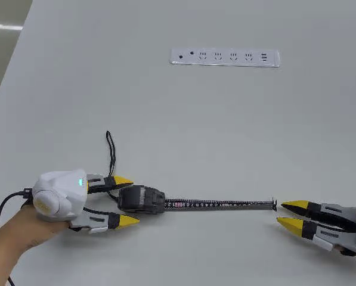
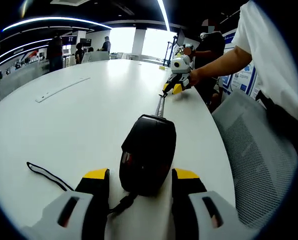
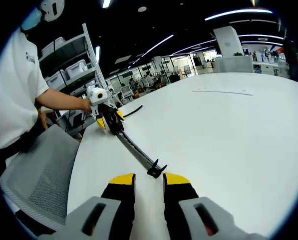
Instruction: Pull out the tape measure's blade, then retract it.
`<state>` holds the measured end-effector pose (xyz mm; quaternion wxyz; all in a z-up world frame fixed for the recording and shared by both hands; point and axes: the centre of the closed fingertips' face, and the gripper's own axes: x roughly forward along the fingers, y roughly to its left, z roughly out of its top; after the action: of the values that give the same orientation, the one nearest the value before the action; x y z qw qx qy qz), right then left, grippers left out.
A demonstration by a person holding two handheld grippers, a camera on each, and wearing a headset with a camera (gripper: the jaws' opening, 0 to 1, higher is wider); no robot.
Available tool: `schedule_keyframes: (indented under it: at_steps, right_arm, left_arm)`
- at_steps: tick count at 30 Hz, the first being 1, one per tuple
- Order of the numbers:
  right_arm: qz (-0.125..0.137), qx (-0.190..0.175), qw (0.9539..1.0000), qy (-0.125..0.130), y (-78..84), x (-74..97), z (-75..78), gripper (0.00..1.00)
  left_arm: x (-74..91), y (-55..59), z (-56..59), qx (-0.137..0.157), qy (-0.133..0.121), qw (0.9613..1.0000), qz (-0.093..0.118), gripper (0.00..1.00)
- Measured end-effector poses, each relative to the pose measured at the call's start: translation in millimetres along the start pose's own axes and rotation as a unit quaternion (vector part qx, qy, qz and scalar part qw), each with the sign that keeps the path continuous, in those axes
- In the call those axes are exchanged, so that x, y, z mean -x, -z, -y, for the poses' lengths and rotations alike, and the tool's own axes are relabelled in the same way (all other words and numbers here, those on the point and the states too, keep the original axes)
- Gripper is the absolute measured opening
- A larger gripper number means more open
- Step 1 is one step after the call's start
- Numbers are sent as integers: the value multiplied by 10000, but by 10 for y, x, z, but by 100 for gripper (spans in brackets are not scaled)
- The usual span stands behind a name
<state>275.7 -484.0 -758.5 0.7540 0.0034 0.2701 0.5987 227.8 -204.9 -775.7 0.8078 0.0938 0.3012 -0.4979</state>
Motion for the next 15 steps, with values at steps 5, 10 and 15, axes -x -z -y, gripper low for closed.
schedule_keyframes:
  at_steps: [5,10,15]
  right_arm:
    - [21,10,10000,21,-12,0,-12,24]
    - [33,9,10000,24,-27,-3,-18,26]
    - [37,15,10000,24,-17,0,-11,26]
  left_arm:
    - [11,12,8,28,-16,10000,-13,48]
    - [27,9,9,48,-37,10000,1,48]
    - [29,3,5,50,-45,10000,9,48]
